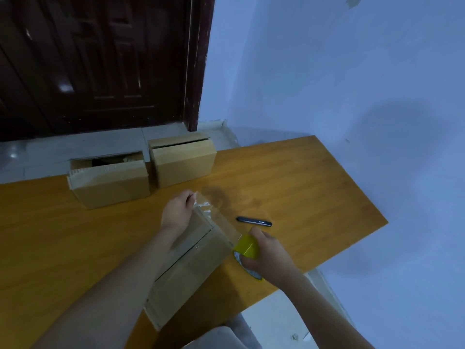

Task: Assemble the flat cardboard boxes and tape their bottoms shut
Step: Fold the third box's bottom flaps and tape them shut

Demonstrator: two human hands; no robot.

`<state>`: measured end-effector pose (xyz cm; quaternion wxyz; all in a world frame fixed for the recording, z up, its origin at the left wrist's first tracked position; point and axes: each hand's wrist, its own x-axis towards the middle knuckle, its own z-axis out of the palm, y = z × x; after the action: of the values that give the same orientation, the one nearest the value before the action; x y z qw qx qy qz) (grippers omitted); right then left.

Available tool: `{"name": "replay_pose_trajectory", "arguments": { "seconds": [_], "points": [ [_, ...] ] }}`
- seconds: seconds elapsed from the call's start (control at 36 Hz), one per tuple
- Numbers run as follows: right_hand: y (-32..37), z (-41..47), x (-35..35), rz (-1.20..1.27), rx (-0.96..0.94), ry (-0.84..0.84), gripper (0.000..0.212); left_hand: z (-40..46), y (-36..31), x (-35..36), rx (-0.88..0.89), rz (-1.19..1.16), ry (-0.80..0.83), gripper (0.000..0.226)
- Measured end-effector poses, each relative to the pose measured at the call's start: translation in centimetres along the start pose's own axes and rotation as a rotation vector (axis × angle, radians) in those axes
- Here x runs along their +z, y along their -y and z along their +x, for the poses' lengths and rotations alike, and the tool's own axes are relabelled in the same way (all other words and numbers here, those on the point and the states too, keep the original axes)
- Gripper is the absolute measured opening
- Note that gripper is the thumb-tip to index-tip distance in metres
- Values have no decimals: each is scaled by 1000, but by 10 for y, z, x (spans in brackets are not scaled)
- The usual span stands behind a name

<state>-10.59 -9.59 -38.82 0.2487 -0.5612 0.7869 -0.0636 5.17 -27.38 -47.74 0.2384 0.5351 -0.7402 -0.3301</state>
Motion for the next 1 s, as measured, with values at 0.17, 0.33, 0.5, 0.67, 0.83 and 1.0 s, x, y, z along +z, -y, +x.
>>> {"name": "replay_pose_trajectory", "arguments": {
  "seconds": [0.17,0.33,0.5,0.67,0.83,1.0],
  "points": [
    [9,3,-3,-147,-23,48,45,0,-1,1,-31,10,-1,21],
    [8,4,-7,-170,-32,87,43,1,1,2,-25,31,11,21],
    [2,-1,-1,-81,23,81,44,3,4,1,27,15,41,24],
    [0,-2,2,-33,15,61,43,3,2,2,39,30,30,25],
    [0,6,2,-8,7,58,42,5,6,2,-26,-12,14,24],
    [-2,9,3,-2,27,77,43,5,2,0,-48,-7,22,24]
  ]
}}
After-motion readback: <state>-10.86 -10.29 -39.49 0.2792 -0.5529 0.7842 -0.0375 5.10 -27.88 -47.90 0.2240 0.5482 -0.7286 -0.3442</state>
